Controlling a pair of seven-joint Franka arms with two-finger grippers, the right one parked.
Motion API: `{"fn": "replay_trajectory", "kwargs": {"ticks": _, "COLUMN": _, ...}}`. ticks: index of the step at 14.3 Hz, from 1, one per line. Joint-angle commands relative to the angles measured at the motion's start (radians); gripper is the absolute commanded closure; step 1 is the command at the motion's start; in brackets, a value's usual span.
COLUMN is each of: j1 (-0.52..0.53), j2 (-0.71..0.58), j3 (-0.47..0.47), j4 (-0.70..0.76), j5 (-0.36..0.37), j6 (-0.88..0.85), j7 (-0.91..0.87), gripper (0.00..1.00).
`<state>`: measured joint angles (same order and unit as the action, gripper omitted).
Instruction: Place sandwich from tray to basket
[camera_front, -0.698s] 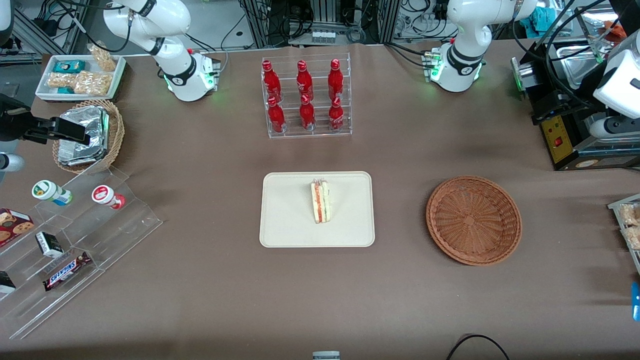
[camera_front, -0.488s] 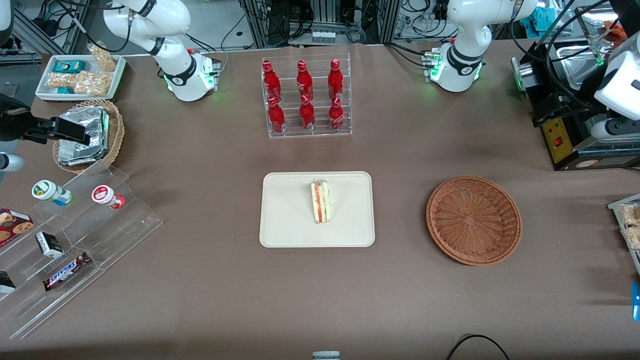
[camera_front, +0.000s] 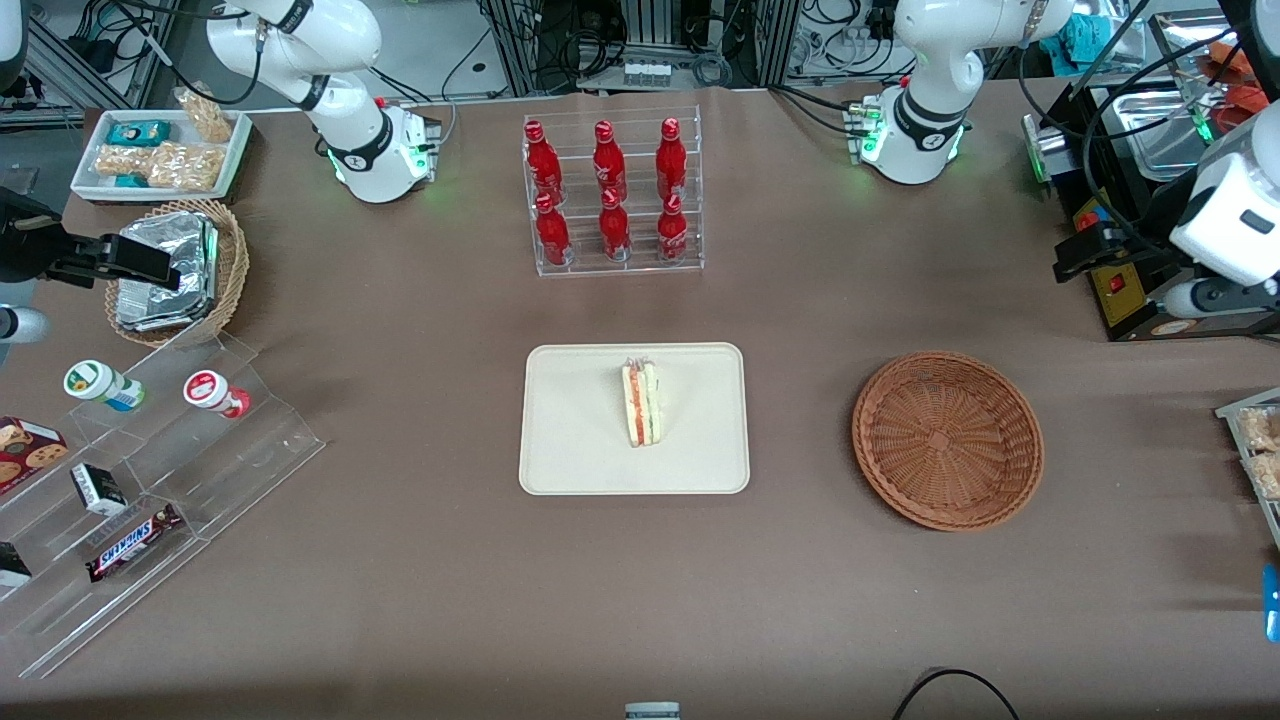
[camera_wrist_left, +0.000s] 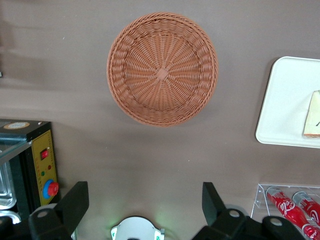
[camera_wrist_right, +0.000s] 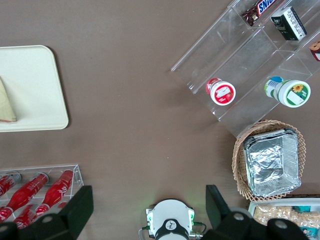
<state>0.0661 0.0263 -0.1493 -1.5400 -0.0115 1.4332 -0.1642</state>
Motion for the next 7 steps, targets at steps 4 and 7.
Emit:
{"fn": "replay_trajectory", "kwargs": {"ticks": 4, "j1": -0.133, "j2": 0.056, "j3": -0.044, "j4": -0.216, "j5": -0.002, "j6": 0.338, "j7": -0.119, "gripper": 0.00}}
{"fn": "replay_trajectory", "kwargs": {"ticks": 7, "j1": -0.260, "j2": 0.170, "j3": -0.042, "j4": -0.187, "j5": 0.002, "j6": 0.394, "j7": -0.187, "gripper": 0.00}}
